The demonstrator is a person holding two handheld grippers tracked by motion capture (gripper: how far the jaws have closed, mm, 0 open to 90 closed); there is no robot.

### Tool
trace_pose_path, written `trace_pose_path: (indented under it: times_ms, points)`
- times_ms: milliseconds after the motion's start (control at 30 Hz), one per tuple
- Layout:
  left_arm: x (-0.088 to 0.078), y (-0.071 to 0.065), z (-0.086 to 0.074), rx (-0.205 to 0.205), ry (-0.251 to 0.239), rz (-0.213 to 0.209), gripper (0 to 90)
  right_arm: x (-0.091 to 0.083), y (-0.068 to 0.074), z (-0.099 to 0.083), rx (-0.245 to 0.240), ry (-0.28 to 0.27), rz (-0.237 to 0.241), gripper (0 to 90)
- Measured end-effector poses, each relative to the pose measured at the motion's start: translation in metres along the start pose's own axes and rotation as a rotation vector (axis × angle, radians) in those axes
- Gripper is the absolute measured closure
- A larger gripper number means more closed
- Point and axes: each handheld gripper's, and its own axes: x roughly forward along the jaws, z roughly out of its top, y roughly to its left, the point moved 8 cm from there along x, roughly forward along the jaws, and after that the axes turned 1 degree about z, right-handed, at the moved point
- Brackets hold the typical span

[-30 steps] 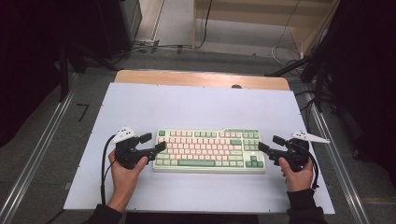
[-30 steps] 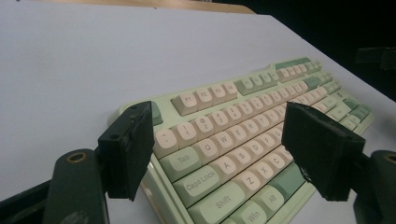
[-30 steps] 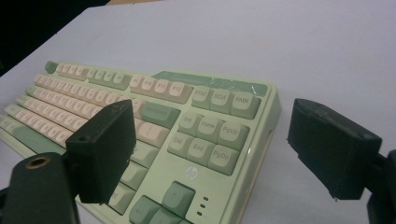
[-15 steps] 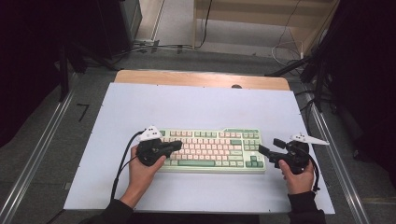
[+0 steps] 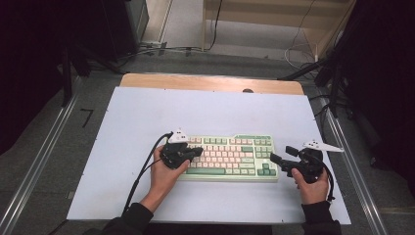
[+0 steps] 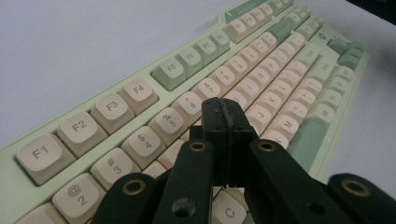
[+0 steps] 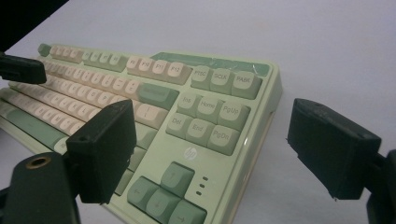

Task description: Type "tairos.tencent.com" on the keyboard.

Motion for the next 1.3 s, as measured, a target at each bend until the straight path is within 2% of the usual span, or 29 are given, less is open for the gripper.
trace_pose_path:
  times_ms: [200,433,933,967,1067,1167,1200,1300]
  points:
    - [0.007,0.001,0.0,0.008,0.019,0.015,90.0,0.0,0.0,0.0,0.0,0.0,0.0,13.5]
    - [0.007,0.003,-0.001,0.008,0.03,0.028,90.0,0.001,0.001,0.001,-0.004,0.003,0.002,13.5]
    - [0.009,0.004,-0.001,-0.003,0.035,0.021,90.0,0.003,0.002,0.001,-0.006,0.006,0.006,13.5]
    - [0.011,0.004,-0.003,-0.001,0.051,0.018,90.0,0.003,0.001,0.001,-0.007,0.007,0.005,13.5]
    - [0.009,0.003,-0.002,-0.007,0.046,0.005,90.0,0.003,0.002,0.0,-0.007,0.008,0.007,13.6]
    - [0.006,0.002,0.002,-0.023,0.022,-0.016,84.9,0.003,0.002,0.001,-0.007,0.007,0.007,13.5]
    - [0.001,0.002,0.006,-0.03,-0.006,-0.023,82.1,0.003,0.002,0.001,-0.007,0.006,0.007,13.5]
    - [-0.004,0.003,0.008,-0.039,-0.024,-0.02,66.7,0.002,0.002,0.001,-0.007,0.005,0.008,13.5]
